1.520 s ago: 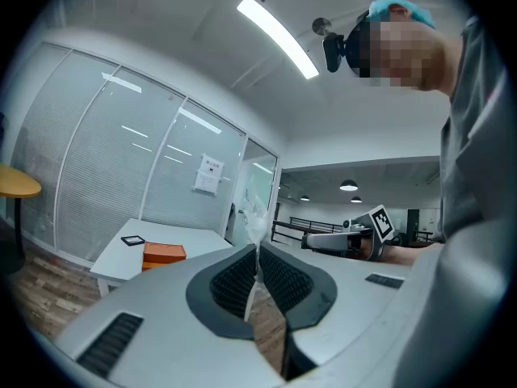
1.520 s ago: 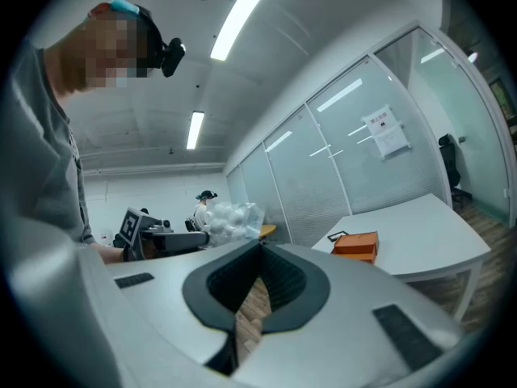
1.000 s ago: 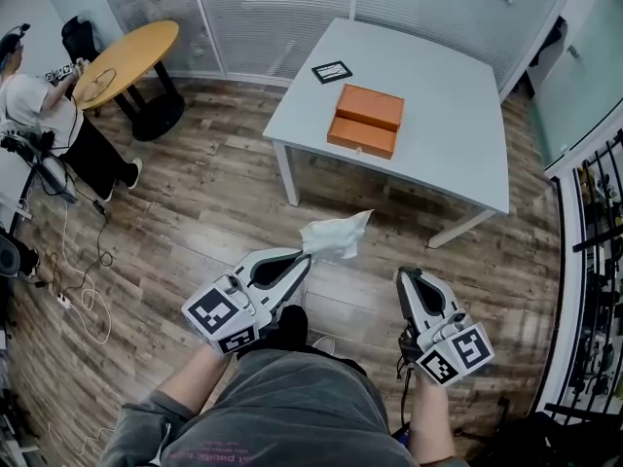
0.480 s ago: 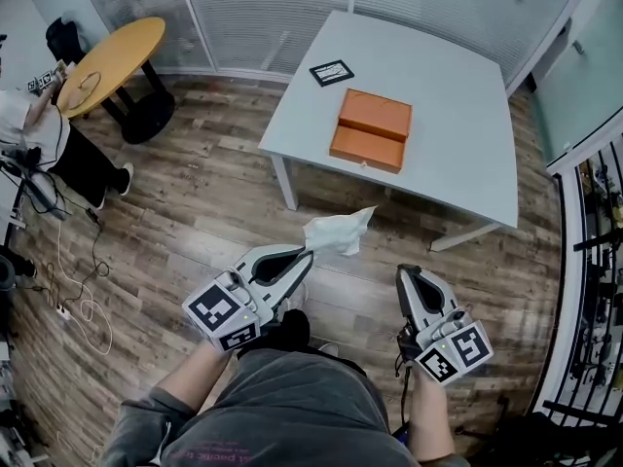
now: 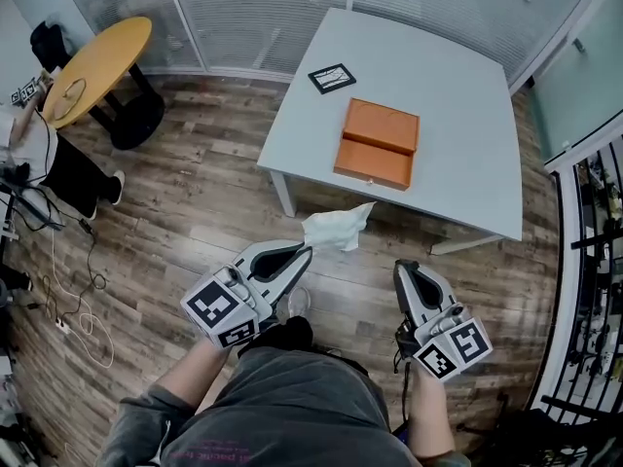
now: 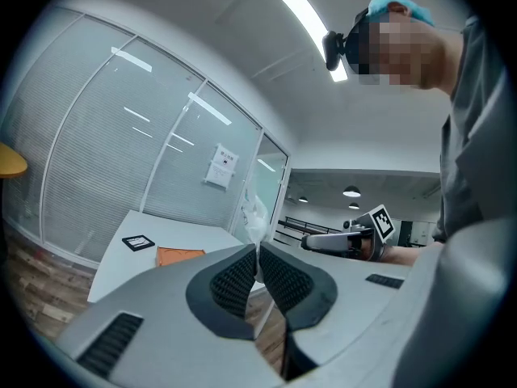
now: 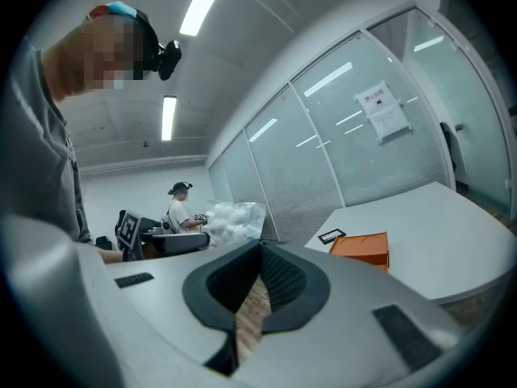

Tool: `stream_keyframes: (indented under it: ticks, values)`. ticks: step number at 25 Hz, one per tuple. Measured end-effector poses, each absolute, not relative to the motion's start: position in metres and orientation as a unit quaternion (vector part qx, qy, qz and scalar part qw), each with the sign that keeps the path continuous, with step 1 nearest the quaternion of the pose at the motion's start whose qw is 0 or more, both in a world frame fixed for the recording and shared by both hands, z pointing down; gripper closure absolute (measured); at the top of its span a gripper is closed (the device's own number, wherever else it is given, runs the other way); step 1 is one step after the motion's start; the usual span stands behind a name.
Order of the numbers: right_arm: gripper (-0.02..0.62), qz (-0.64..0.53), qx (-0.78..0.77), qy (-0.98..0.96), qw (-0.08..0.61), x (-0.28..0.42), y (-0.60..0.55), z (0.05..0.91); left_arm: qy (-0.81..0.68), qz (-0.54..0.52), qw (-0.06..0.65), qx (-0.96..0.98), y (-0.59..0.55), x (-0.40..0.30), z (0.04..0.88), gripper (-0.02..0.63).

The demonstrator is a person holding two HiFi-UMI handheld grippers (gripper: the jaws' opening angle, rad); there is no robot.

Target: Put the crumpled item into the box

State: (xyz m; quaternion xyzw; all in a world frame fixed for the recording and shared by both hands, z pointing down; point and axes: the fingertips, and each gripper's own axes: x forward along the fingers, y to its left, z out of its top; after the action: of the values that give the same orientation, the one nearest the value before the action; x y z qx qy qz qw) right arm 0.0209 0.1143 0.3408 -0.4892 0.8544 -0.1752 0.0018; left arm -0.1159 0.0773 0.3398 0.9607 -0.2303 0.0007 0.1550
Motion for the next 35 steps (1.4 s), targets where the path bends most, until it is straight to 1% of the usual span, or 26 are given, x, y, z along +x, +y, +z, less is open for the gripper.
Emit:
stream_keyframes:
  ticks: [10,23,30,35]
  values:
    - [0.592,-0.176,-0.511,0.841,-0.005,0.006,0.050,0.338,-0.200,0.003,0.165,0.966,0.012,-0.126,0.343,0.577]
    - [0.592,-0.168,-0.524,0.835,-0.008,-0.004,0.006,0.329,-0.180,0.006,0.168,0.969,-0.028,-0.133,0.344,0.577]
    - [0.592,-0.165,-0.526,0.834,-0.007,0.007,-0.005,0.326,-0.181,0.007,0.166,0.969,-0.042,-0.125,0.344,0.577]
    - [0.592,-0.164,-0.522,0.837,-0.004,0.024,-0.021,0.327,-0.183,0.012,0.167,0.969,-0.056,-0.107,0.347,0.577]
